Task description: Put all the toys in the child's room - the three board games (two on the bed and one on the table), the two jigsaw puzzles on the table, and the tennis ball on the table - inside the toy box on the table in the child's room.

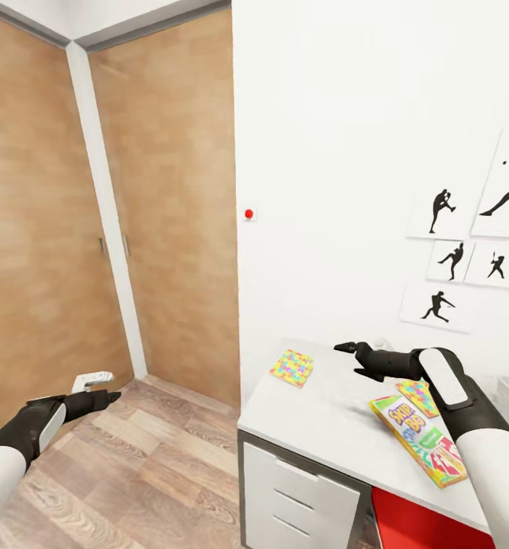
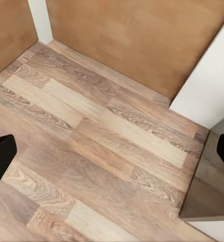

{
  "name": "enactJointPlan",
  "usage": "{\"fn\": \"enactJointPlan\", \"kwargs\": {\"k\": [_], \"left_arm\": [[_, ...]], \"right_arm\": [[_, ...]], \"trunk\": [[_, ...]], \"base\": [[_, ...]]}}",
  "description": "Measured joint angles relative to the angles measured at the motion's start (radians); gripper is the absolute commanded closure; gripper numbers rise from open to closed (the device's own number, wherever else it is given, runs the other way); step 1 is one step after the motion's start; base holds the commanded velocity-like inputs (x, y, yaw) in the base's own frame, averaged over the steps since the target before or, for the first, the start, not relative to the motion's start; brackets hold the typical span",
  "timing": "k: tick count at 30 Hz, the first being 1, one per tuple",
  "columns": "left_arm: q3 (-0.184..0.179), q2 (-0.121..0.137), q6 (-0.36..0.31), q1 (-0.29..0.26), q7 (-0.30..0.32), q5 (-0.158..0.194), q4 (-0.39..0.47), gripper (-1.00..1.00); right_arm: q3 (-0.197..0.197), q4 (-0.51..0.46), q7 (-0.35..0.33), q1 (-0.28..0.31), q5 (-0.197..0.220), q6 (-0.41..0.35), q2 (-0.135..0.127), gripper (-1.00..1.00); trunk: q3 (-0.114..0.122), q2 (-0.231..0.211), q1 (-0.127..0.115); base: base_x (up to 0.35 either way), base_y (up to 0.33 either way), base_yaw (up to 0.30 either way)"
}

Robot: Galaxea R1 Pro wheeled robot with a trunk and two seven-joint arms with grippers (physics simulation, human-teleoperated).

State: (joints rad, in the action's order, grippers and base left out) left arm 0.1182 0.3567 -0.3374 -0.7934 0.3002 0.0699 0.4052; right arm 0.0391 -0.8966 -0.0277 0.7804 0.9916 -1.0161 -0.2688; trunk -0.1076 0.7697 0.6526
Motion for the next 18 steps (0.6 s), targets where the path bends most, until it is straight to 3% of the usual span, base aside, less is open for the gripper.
{"fn": "enactJointPlan", "kwargs": {"k": [1, 3, 18], "left_arm": [[-0.001, -0.003, 0.001, 0.001, 0.000, 0.000, 0.000, -1.00], [-0.001, -0.004, 0.002, 0.001, 0.000, -0.001, 0.000, -1.00], [-0.003, -0.007, 0.002, 0.002, 0.000, -0.002, 0.000, -1.00]], "right_arm": [[-0.001, 0.006, 0.000, -0.021, -0.002, 0.048, 0.001, -1.00], [-0.002, 0.008, 0.000, -0.024, 0.001, 0.057, 0.001, -1.00], [-0.001, -0.002, 0.002, -0.063, 0.000, 0.072, 0.000, -1.00]], "trunk": [[0.000, 0.000, 0.000], [0.000, 0.000, 0.000], [0.000, 0.000, 0.000]], "base": [[0.167, 0.220, 0.002], [0.169, 0.232, 0.001], [0.165, 0.249, 0.000]]}}
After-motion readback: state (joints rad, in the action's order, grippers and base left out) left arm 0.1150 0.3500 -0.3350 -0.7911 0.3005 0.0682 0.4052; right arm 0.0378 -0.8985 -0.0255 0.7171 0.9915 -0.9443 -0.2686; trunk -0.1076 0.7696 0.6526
